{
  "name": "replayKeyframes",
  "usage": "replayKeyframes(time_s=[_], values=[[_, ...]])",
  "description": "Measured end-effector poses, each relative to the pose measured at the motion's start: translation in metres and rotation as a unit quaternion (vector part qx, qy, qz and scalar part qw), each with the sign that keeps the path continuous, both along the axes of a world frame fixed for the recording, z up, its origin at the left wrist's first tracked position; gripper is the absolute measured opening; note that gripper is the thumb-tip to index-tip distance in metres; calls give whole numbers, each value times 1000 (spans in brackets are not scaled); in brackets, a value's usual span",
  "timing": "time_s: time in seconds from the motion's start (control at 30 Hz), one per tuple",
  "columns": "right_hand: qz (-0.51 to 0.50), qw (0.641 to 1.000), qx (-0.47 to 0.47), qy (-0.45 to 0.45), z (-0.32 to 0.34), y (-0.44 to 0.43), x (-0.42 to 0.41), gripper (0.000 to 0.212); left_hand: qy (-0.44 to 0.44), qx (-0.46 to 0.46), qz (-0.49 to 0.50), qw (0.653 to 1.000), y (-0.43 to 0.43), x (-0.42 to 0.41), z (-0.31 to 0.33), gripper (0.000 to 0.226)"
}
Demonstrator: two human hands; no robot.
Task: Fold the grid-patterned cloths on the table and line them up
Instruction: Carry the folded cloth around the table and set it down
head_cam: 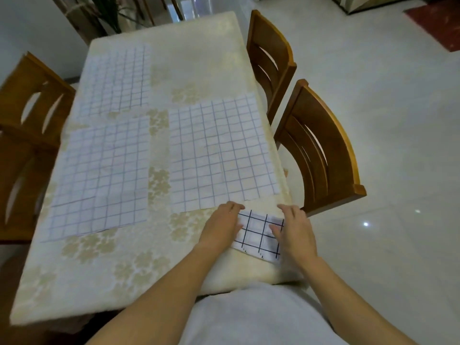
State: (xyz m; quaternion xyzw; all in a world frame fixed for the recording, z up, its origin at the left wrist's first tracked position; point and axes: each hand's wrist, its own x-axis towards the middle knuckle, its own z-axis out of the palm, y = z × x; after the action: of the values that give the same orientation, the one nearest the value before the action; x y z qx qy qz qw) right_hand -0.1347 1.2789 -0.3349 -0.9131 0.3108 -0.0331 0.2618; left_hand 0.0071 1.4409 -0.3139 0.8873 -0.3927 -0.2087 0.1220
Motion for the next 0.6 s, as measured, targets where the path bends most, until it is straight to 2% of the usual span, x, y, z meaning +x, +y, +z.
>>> replayKeyframes(time_s=[0.07, 0.17, 0.27, 0.4, 0.6], values=[[84, 996, 20, -25, -4, 11, 13, 55, 1, 12, -77, 997, -14, -9, 2, 60], [166, 982, 94, 7, -20, 23, 15, 64, 34, 65, -84, 994, -21, -17, -8, 64], [217, 972, 35, 89, -37, 19, -1, 75, 54, 133, -82, 986, -13, -15, -22, 85], [203, 973, 21, 110, -39, 8, -10, 87, 101, 157, -29, 982, -12, -13, -24, 100], [195, 969, 30, 149, -27, -2, -18, 96, 35, 194, -11, 980, -11, -20, -22, 95]])
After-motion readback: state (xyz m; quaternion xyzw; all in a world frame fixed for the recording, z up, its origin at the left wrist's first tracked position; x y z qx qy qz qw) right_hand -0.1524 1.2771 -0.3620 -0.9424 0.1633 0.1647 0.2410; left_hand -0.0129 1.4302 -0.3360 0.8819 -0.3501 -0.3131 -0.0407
